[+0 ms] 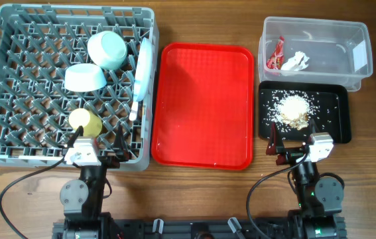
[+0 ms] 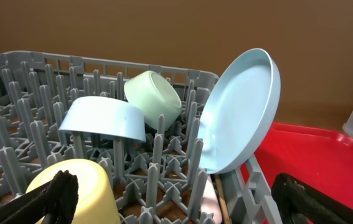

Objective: Sort waste into correct bins and load items into the dishwasher rack

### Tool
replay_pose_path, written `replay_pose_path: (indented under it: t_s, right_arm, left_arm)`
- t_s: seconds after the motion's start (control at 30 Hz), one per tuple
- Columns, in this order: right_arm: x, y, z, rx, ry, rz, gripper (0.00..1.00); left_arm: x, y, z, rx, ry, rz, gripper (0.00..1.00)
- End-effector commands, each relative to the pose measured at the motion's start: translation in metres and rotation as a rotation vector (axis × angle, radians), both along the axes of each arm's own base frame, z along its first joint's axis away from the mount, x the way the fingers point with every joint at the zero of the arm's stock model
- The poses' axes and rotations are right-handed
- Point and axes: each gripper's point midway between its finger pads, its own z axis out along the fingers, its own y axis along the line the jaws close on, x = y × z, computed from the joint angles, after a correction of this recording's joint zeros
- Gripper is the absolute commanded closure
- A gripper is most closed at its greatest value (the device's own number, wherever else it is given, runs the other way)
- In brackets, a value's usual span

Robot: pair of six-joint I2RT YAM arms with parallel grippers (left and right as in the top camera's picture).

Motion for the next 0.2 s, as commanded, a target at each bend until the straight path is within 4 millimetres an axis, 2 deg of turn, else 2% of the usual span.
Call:
replay_pose_path:
  t_s: [0.0, 0.17]
  right_arm:
    - [-0.0007, 0.0026, 0.0022, -0.008, -0.011, 0.013, 0.00]
    - [-0.0007, 0.0026, 0.0022, -0.008, -0.011, 0.013, 0.00]
  left_arm:
    - [-0.0002, 0.0001, -0.0018, 0.018, 0.003, -0.002, 0.00]
    - [-0.0002, 0.0001, -0.0018, 0.018, 0.003, -0.002, 0.00]
